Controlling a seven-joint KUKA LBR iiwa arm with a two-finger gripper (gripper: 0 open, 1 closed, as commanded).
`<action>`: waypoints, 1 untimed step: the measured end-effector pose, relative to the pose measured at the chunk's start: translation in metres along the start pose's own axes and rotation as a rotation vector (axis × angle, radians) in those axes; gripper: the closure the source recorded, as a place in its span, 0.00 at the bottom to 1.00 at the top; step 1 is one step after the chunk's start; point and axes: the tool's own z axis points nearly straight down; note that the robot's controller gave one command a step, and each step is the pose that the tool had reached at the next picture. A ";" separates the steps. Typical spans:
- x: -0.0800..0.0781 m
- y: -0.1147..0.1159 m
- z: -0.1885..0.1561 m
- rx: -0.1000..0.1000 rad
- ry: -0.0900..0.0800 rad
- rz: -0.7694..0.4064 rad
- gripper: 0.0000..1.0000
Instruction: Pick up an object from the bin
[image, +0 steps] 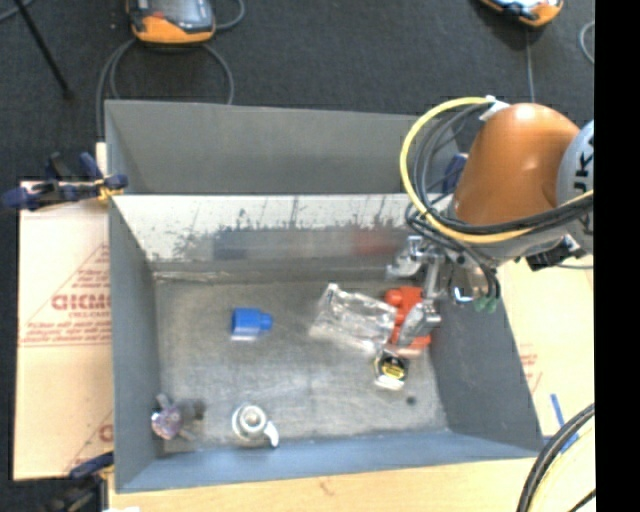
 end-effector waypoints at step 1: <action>-0.065 -0.072 0.072 0.000 0.002 -0.270 0.00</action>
Offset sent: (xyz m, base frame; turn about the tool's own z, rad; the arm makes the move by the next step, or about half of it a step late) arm 0.0658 -0.0683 -0.0704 -0.2746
